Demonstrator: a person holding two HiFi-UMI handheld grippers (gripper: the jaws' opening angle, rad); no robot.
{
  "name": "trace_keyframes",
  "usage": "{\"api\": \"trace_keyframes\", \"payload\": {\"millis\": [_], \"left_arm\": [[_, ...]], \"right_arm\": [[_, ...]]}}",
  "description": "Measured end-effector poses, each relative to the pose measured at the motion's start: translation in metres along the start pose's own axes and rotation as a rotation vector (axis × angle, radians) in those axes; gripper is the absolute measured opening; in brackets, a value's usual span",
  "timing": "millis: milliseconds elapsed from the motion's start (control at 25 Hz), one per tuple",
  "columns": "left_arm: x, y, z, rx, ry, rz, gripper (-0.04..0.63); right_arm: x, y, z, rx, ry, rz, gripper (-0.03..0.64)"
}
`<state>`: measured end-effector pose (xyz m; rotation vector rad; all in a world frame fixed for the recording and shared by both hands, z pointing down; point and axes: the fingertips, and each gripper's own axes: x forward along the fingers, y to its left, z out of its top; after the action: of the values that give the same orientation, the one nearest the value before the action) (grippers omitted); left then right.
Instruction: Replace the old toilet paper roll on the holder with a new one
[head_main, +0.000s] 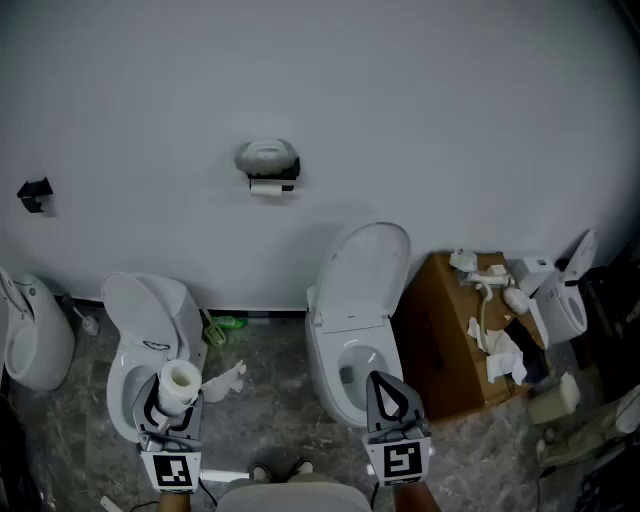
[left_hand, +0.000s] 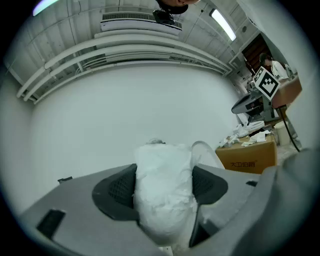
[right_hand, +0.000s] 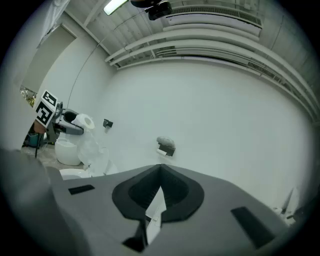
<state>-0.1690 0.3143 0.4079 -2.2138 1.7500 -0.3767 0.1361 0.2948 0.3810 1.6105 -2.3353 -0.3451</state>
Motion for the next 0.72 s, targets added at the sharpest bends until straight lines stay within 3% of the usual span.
{"api": "trace_keyframes", "payload": {"millis": [120,360,560,720], "left_arm": [[-0.001,0.000,-0.004,0.036,0.020,-0.014,0.299],[0.002,0.000,-0.006,0.021,0.012,-0.013,0.299],[0.004,-0.001,-0.007,-0.010,0.011,-0.004,0.301],[0.005,-0.002,-0.005,0.022,0.032,-0.002,0.299]], "right_arm": [[0.003,0.003,0.000,0.001,-0.009,0.003,-0.003],[0.008,0.008,0.000,0.021,-0.011,0.029,-0.003],[0.014,0.007,-0.002,-0.017,-0.006,0.024,-0.002],[0.018,0.000,-0.001,-0.049,-0.008,0.023,-0.002]]}}
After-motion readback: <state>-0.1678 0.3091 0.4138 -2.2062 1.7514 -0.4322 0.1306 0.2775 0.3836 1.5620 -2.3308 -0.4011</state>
